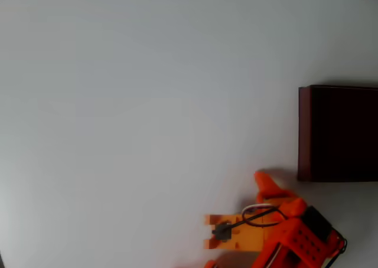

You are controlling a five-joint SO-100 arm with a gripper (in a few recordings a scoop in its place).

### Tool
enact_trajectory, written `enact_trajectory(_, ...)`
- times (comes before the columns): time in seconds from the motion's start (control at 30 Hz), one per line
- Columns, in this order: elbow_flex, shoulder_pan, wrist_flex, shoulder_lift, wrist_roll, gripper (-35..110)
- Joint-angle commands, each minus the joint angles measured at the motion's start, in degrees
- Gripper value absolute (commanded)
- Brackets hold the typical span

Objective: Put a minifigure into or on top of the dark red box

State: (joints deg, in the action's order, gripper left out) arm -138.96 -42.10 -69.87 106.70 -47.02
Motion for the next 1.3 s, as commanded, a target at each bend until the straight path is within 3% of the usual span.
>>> enact_trajectory(0.0, -0.26, 0.26, 2.37, 2.29, 2.29, 32)
enact_trajectory(0.13, -1.14, 0.35, 2.9, 2.29, 0.62, 43)
enact_trajectory(0.63, -0.79, -1.49, -0.97, 0.26, 4.13, 25)
enact_trajectory(0.83, -0.62, -2.29, -3.43, -0.88, 3.52, 27)
enact_trajectory(0.93, -0.88, -1.76, -3.96, -0.79, 1.32, 12)
enact_trajectory(1.27, -1.14, -1.85, -5.62, -0.26, -0.35, 14)
